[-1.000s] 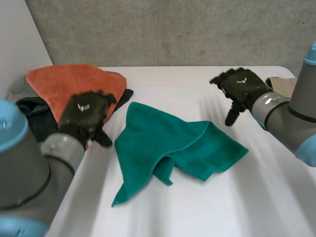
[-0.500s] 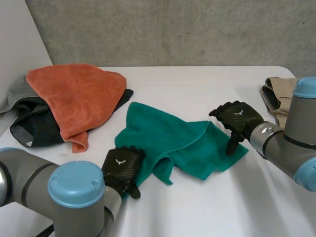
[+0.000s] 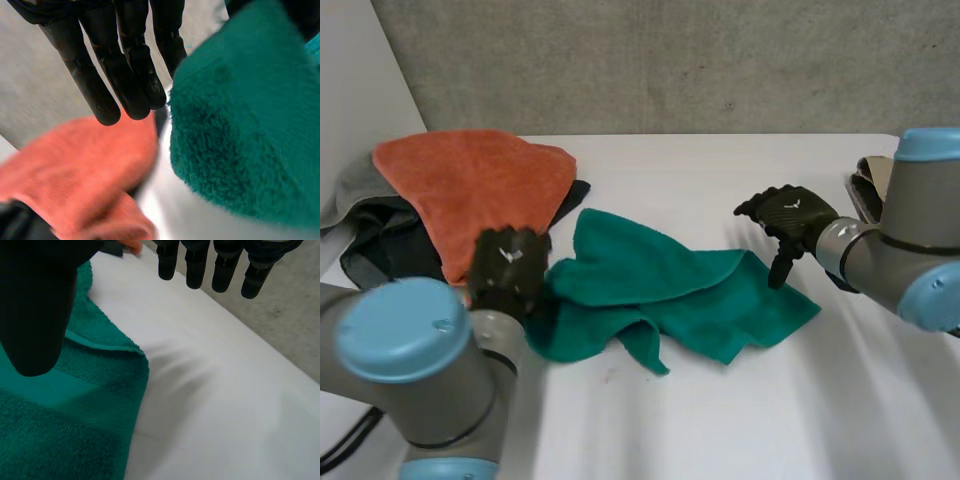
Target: Fold the laundry.
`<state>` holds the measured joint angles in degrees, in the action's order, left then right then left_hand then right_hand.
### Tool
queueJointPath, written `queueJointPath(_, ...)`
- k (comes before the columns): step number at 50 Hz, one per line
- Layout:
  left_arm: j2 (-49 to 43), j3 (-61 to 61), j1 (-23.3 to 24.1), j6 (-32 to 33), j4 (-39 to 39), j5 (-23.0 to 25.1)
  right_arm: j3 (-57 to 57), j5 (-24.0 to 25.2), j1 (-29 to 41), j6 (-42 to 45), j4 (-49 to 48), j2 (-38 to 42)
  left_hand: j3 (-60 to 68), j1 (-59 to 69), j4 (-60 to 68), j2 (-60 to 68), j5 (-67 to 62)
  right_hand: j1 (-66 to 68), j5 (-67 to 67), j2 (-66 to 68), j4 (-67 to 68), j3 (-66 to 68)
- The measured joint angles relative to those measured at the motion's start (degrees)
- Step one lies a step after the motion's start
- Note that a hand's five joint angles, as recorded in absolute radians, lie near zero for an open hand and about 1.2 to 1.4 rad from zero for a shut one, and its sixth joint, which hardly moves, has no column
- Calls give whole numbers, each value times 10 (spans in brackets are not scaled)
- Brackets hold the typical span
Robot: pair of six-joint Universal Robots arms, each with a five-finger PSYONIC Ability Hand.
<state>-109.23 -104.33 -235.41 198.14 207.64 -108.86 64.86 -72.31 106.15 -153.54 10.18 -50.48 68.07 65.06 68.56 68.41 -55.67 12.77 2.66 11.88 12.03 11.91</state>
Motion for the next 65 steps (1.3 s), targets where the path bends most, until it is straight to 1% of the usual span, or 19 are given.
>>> queueJointPath(6, 105, 13, -9, 9, -4, 23, -106, 40, -1, -5, 54, 82, 0, 0, 0, 0, 0, 0, 0, 0, 0, 0)
queueJointPath(14, 179, 53, -15, 32, -21, 69, -170, 51, 23, -26, 53, 149, 0, 0, 0, 0, 0, 28, 29, 36, 31, 32)
queueJointPath(16, 188, 60, -17, 37, -26, 76, -180, 51, 30, -34, 46, 161, 0, 0, 0, 0, 0, 103, 98, 112, 111, 112)
queueJointPath(20, 199, 66, -20, 42, -31, 82, -192, 51, 42, -50, 33, 176, 0, 0, 0, 0, 0, 482, 466, 485, 473, 474)
queueJointPath(22, 201, 67, -24, 43, -32, 82, -190, 50, 45, -57, 30, 166, 1, 0, 0, 0, 0, 525, 536, 551, 545, 544)
queueJointPath(26, 206, 68, -39, 43, -32, 82, -162, 50, 40, -63, 26, 114, 3, 0, 0, 2, 0, 525, 541, 556, 563, 558)
queueJointPath(27, 207, 68, -44, 43, -32, 83, -147, 50, 36, -62, 26, 91, 3, 0, 0, 2, 0, 522, 540, 552, 562, 557)
queueJointPath(28, 208, 69, -49, 43, -32, 83, -134, 49, 32, -61, 25, 70, 3, 0, 0, 2, 0, 478, 495, 497, 501, 499)
queueJointPath(30, 210, 69, -59, 42, -32, 87, -105, 47, 19, -55, 27, 29, 3, 0, 0, 2, 0, 285, 305, 311, 322, 320)
queueJointPath(31, 211, 69, -62, 42, -32, 89, -94, 47, 15, -52, 27, 15, 3, 0, 0, 2, 0, 249, 270, 263, 287, 285)
queueJointPath(32, 211, 69, -66, 42, -32, 92, -73, 45, 5, -48, 29, -10, 3, 0, 1, 2, 0, 117, 131, 129, 144, 143)
queueJointPath(34, 211, 68, -71, 41, -32, 99, -42, 43, -10, -42, 32, -43, 3, 0, 1, 2, 0, 29, 29, 39, 48, 49)
queueJointPath(43, 203, 72, -74, 37, -30, 126, 119, 43, -66, -35, 35, -128, 3, 0, 2, 2, 0, 16, 3, 19, 18, 16)
queueJointPath(52, 198, 99, -72, 37, -34, 126, 215, 45, -66, -63, -38, -125, 3, 0, 3, 2, 0, 18, 7, 21, 21, 19)
queueJointPath(55, 197, 109, -72, 37, -40, 126, 218, 44, -61, -69, -66, -105, 3, 0, 3, 2, 0, 72, 70, 82, 74, 75)
queueJointPath(58, 198, 115, -72, 37, -47, 126, 201, 40, -49, -74, -93, -69, 3, 0, 3, 2, 0, 345, 329, 354, 334, 347)
queueJointPath(60, 198, 117, -72, 37, -50, 126, 186, 36, -43, -76, -103, -50, 3, 0, 3, 2, 0, 480, 476, 491, 480, 481)
queueJointPath(62, 199, 116, -72, 37, -55, 126, 168, 30, -37, -75, -111, -33, 3, 0, 3, 2, 0, 521, 534, 551, 545, 544)
queueJointPath(65, 201, 113, -72, 37, -64, 127, 147, 17, -34, -72, -116, -19, 3, 0, 3, 2, 0, 521, 538, 556, 563, 558)
